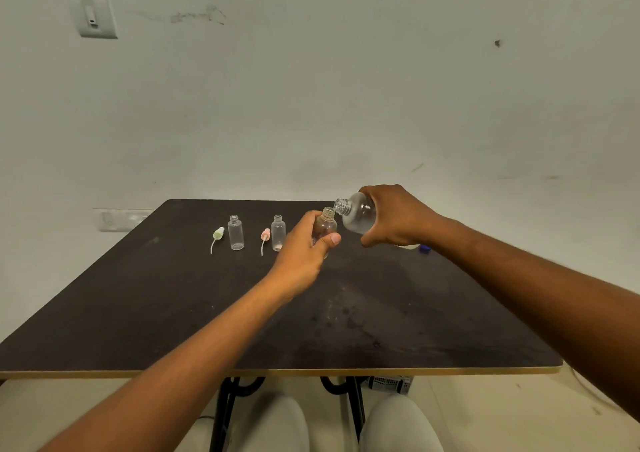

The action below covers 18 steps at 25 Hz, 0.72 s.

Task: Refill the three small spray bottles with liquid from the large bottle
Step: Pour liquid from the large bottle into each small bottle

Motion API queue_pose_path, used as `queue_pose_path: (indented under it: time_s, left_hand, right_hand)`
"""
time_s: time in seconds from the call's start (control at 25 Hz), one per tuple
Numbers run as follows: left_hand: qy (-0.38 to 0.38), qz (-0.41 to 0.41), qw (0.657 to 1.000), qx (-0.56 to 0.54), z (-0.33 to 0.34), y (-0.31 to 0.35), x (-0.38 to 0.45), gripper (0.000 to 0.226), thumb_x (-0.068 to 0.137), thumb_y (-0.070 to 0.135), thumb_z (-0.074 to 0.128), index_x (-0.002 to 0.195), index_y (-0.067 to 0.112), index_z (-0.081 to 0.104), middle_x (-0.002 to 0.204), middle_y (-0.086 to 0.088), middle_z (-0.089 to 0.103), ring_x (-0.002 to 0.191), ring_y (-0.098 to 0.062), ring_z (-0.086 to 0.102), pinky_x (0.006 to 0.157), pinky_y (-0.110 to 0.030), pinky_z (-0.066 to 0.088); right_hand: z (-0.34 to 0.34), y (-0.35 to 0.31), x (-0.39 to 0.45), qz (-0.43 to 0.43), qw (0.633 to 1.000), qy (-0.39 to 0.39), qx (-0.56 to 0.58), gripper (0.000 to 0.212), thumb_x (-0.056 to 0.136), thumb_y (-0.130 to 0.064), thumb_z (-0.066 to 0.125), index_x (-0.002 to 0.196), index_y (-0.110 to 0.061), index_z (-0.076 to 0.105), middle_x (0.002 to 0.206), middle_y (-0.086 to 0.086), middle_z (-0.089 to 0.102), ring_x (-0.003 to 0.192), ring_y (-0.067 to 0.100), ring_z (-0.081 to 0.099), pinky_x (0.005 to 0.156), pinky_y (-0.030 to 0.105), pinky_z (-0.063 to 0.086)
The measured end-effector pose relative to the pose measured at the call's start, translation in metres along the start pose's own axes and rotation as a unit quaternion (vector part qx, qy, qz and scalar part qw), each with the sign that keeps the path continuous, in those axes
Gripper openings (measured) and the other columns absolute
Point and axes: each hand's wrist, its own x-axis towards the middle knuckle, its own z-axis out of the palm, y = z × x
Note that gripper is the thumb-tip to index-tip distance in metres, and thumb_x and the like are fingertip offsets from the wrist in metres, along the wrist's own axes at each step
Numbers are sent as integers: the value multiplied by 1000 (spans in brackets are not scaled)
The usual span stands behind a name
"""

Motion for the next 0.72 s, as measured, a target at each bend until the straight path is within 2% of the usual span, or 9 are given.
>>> queue_pose_path:
  time_s: [0.08, 0.16, 0.28, 0.48, 0.72]
  left_hand:
    - [5, 0, 1000, -8, 1, -2, 0, 23, 100, 20, 63, 121, 18, 57, 112, 5, 66, 105, -10, 63, 91, -30, 52]
    - [10, 0, 1000, -13, 1, -5, 0, 23, 99, 19, 63, 121, 17, 57, 112, 5, 66, 105, -8, 63, 95, -34, 53]
    - [10, -3, 1000, -4, 1, -6, -2, 24, 100, 21, 63, 123, 18, 57, 113, 5, 65, 106, -3, 61, 97, -34, 53]
    - [17, -10, 1000, -9, 0, -5, -4, 25, 100, 20, 63, 124, 17, 57, 112, 8, 64, 104, 2, 59, 95, -30, 51]
    - [14, -20, 1000, -9, -1, -5, -7, 28, 100, 21, 63, 126, 20, 55, 110, 13, 62, 105, -2, 60, 94, -26, 50]
  right_hand:
    - [-2, -1, 3, 2, 1000, -7, -24, 53, 60, -28, 87, 106, -22, 61, 98, -6, 64, 85, 15, 61, 68, 28, 52]
    - [-4, -2, 7, 3, 999, -17, -47, 54, 60, -30, 87, 106, -21, 60, 99, -4, 64, 86, 18, 61, 68, 30, 51]
    - [-8, -4, 9, -1, 997, -29, -67, 56, 61, -29, 88, 106, -24, 57, 101, -5, 63, 88, 19, 61, 67, 27, 46]
    - [-13, -12, 12, -7, 995, -37, -97, 58, 61, -29, 88, 111, -21, 61, 104, -4, 65, 92, 20, 62, 76, 34, 55]
    - [-17, -15, 15, -15, 990, -55, -133, 59, 62, -31, 91, 109, -25, 54, 102, -6, 57, 92, 19, 58, 69, 27, 41]
